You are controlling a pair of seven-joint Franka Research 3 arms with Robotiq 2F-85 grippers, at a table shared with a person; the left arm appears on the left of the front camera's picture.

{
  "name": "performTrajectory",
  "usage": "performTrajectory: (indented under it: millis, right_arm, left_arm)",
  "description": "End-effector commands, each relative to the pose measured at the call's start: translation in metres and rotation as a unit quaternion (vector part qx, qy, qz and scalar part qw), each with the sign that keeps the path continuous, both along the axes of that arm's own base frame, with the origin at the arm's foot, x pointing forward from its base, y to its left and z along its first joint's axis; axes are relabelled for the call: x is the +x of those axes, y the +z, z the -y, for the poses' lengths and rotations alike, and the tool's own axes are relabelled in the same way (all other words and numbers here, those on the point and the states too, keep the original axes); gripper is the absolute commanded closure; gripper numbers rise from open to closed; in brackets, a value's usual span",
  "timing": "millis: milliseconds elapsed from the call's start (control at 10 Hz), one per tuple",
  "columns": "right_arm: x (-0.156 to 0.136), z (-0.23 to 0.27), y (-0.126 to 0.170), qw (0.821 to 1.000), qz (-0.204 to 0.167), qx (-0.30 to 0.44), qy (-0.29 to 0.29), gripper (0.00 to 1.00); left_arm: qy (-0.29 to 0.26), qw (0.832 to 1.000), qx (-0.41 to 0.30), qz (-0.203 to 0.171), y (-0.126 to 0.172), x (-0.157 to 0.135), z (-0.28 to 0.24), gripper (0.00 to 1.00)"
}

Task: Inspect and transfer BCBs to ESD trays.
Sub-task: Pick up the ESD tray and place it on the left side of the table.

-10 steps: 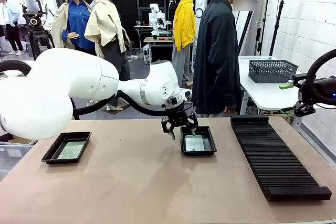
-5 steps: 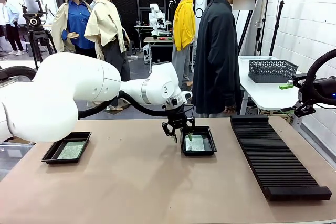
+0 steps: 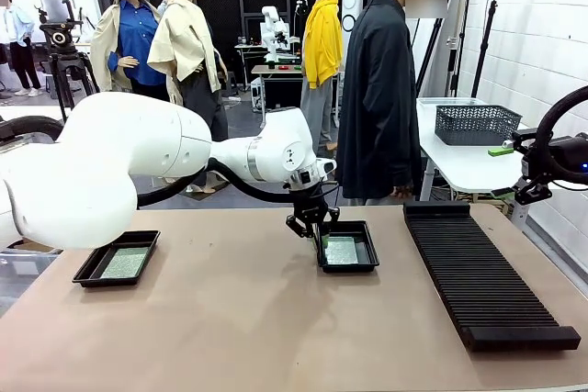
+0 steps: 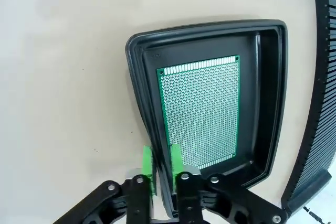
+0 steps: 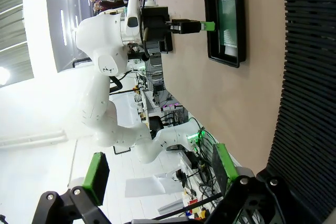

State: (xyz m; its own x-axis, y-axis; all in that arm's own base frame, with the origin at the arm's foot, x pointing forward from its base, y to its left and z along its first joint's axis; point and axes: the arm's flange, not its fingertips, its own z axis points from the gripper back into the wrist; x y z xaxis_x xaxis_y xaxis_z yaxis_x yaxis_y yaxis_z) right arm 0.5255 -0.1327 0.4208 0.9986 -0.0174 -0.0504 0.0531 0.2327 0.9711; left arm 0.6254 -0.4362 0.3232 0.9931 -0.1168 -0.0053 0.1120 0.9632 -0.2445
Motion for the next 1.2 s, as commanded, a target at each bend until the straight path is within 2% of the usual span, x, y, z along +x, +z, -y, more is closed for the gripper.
performTrajectory:
  millis: [0, 200, 300, 1000, 1100]
  right_arm:
    - [-0.003, -0.003, 0.001, 1.0, -0.001, -0.003, -0.006, 0.0]
    - [-0.003, -0.003, 0.001, 1.0, -0.001, -0.003, -0.006, 0.0]
    - [-0.003, -0.003, 0.001, 1.0, -0.001, -0.003, -0.006, 0.0]
    - [-0.003, -0.003, 0.001, 1.0, -0.001, -0.003, -0.006, 0.0]
    - [-0.003, -0.003, 0.001, 1.0, -0.001, -0.003, -0.006, 0.0]
  left_arm:
    - [-0.012, 1.0, 0.007, -0.01, 0.003, 0.008, -0.001, 1.0]
    - [-0.01, 1.0, 0.004, -0.017, 0.003, 0.009, -0.004, 1.0]
    - [0.0, 1.0, 0.004, -0.006, -0.002, 0.0, -0.003, 1.0]
    - [0.0, 1.0, 0.004, -0.008, -0.001, 0.0, -0.003, 1.0]
    - [0.015, 1.0, 0.003, -0.002, 0.001, -0.004, -0.017, 1.0]
